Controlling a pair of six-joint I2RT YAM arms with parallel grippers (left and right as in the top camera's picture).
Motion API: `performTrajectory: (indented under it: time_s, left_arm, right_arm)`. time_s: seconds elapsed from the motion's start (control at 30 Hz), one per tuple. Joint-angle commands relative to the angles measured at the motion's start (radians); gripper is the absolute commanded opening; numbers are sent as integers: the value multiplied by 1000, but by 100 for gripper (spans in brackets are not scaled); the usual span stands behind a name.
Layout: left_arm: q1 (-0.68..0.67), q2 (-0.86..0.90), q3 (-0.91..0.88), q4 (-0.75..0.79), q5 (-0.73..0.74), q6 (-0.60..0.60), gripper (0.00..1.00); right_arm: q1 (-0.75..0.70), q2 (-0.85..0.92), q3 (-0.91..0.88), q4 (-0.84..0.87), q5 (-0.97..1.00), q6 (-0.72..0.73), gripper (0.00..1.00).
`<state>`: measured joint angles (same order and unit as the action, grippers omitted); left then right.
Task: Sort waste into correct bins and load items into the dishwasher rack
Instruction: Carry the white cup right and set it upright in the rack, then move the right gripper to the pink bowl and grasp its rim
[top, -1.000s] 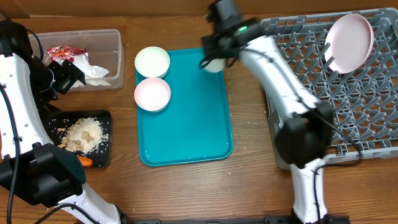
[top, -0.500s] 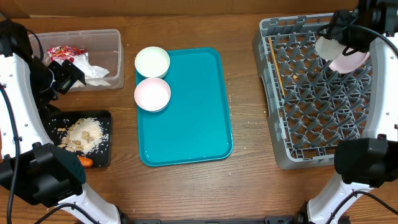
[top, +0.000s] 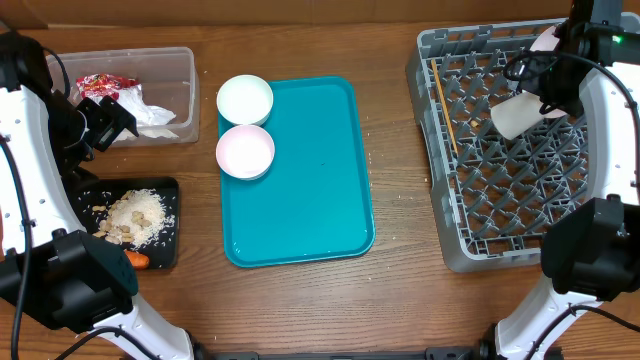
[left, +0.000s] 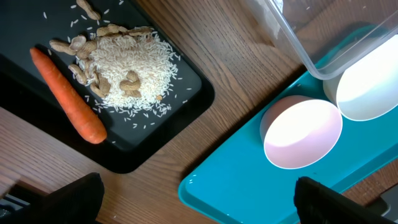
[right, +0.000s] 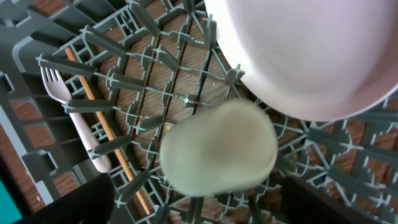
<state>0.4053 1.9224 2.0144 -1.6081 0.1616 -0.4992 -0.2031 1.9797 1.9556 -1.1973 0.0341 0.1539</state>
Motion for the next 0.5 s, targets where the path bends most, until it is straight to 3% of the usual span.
performTrajectory:
  time_s: [0.0,0.2,0.3,0.4,0.47]
  left_arm:
    - [-7,-26,-3,-2,4,-14,100]
    - [-7,-26,-3,-1,4,-14,100]
    - [-7,-26,-3,-2,4,-14,100]
    - [-7,-26,-3,-2,3,-14,100]
    - [-7,-26,-3,-2,4,-14,100]
  right_arm:
    - [-2,-6,4,-9,8,1,97]
    - [8,-50,23,-32,-111,4,98]
    - [28,-86,25,-24,-333,4,96]
    - [107,-95,25,1,-532,4,94]
    - [214,-90,25,34,-525,4,96]
